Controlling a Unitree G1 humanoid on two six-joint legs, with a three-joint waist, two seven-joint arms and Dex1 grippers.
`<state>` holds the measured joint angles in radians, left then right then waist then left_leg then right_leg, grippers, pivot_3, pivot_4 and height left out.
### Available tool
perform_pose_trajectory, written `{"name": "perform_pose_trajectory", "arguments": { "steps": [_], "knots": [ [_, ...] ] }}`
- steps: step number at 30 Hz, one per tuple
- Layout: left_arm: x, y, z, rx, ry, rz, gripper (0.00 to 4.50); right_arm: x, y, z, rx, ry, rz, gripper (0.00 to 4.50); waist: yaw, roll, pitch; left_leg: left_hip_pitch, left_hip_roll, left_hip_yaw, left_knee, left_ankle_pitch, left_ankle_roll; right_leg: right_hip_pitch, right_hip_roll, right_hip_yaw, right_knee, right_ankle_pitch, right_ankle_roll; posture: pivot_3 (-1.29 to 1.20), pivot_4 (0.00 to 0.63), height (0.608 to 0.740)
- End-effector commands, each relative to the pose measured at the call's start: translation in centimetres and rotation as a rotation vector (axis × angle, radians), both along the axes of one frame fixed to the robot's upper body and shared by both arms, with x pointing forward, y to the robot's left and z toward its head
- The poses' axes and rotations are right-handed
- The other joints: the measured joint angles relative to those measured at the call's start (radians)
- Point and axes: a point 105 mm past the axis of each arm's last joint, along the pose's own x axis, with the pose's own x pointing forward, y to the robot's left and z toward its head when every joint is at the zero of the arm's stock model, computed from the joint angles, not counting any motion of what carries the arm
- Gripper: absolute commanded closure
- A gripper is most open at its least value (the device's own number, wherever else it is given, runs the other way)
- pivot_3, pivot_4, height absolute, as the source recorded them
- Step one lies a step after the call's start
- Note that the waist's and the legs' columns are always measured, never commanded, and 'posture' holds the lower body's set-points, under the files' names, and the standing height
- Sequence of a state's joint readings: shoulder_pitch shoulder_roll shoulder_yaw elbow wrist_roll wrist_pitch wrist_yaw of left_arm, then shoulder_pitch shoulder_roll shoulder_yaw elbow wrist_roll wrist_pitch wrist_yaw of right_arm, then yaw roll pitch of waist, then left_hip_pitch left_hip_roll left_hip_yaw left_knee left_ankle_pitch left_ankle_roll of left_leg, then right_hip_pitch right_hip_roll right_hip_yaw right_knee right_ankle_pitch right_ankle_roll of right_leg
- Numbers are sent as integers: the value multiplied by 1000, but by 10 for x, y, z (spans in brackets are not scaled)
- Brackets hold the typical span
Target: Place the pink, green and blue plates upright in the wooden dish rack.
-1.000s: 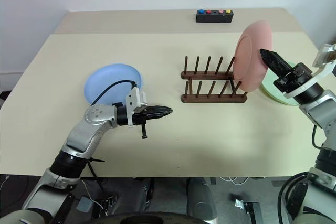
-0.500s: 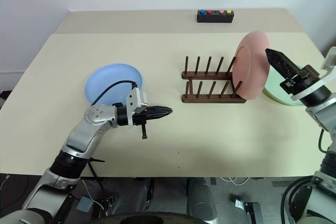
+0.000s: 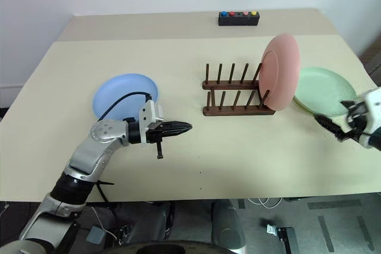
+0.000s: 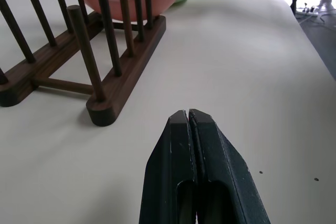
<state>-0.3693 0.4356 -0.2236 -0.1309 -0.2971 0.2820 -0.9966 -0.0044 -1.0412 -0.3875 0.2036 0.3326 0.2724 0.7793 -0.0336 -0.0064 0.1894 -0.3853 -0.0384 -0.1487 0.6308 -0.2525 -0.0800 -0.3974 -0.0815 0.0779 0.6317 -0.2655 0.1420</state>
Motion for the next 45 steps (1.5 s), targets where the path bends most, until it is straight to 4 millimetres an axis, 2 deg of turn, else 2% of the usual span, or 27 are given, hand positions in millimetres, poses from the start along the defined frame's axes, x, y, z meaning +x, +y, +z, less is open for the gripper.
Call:
{"name": "perform_pose_trajectory", "arguments": {
  "steps": [1, 5, 9, 13, 18, 19, 24, 26, 30, 32, 36, 38, 41, 45],
  "knots": [
    [-2, -2, 14, -19, -46, -24, 4500, 11, -5, 2, -157, -13, 25, 19, -3, 0, 0, 0, 0, 0, 0, 0, 0, 0, 0, 0, 0, 0, 0, 0, 150, 740],
    [-2, -4, 12, -16, -43, -28, 4500, 24, -7, -9, -266, 11, 59, 19, -8, 0, 0, 0, 0, 0, 0, 0, 0, 0, 0, 0, 0, 0, 0, 0, 150, 740],
    [-2, -5, 12, -16, -46, -23, 4500, 37, -5, -18, -272, 7, 79, 19, -9, 0, 0, 0, 0, 0, 0, 0, 0, 0, 0, 0, 0, 0, 0, 0, 150, 740],
    [-2, -4, 10, -8, -49, -16, 4500, 45, -7, -25, -287, 7, 71, 1805, -9, 0, 0, 0, 0, 0, 0, 0, 0, 0, 0, 0, 0, 0, 0, 0, 150, 740],
    [-4, -3, 7, -4, -46, -6, 4500, 46, -12, -26, -297, -24, 45, 4360, -7, 0, 0, 0, 0, 0, 0, 0, 0, 0, 0, 1, 0, 0, 0, 0, 150, 740],
    [-4, -3, 7, -4, -45, -7, 4500, 46, -13, -26, -297, -30, 42, 4476, -8, 0, 0, 0, 0, 0, 0, 0, 0, 0, 0, 1, 0, 0, 0, 0, 150, 740],
    [-6, -5, 7, -6, -45, -7, 4500, 41, -17, -20, -341, -81, 19, 4476, -6, 0, 0, 0, 0, 0, 0, 0, 0, 0, 0, 1, 0, 0, 0, 0, 150, 740],
    [-6, -5, 7, -6, -45, -6, 4500, 39, -17, -5, -399, -149, 12, 4476, -5, 0, 0, 0, 0, 0, 0, 0, 0, 0, 0, 1, 0, 0, 0, 0, 150, 740],
    [-6, -5, 5, -4, -42, -7, 4500, 39, -14, 71, -542, -465, -70, 4476, -11, 2, 0, 0, 0, 1, 0, 0, 0, 0, 0, 2, 0, 0, 0, 0, 150, 740],
    [-6, -5, 4, -4, -42, -7, 4500, 36, -7, 94, -550, -560, -77, 4476, -12, 3, 0, 0, 0, 3, 0, 0, 0, -1, 0, 3, 1, 0, 0, 0, 150, 740],
    [-3, -7, 4, -4, -42, -5, 4500, 30, 32, 157, -500, -789, -17, 4476, -11, 3, 0, 1, 0, 3, 0, 0, 0, -1, 0, 3, 1, 0, 1, 0, 150, 740],
    [-2, -7, 4, -4, -43, -4, 4500, 28, 45, 171, -456, -830, 17, 4476, -9, 3, 0, 1, 0, 3, 0, 0, 0, -1, 0, 3, 1, 1, 1, 0, 150, 740],
    [1, -5, 6, -10, -50, 6, 4500, 20, 97, 200, -260, -918, 217, 4476, -8, 3, 0, 1, 0, 2, 0, 0, 0, 0, 0, 3, 1, 1, 1, 0, 150, 740],
    [5, 0, 7, -9, -54, 22, 4500, 6, 150, 214, -39, -910, 459, 4476, -8, 3, 1, 0, 0, 2, 0, 0, 0, -1, 0, 3, 1, 1, 1, 0, 150, 740]
  ]
}}
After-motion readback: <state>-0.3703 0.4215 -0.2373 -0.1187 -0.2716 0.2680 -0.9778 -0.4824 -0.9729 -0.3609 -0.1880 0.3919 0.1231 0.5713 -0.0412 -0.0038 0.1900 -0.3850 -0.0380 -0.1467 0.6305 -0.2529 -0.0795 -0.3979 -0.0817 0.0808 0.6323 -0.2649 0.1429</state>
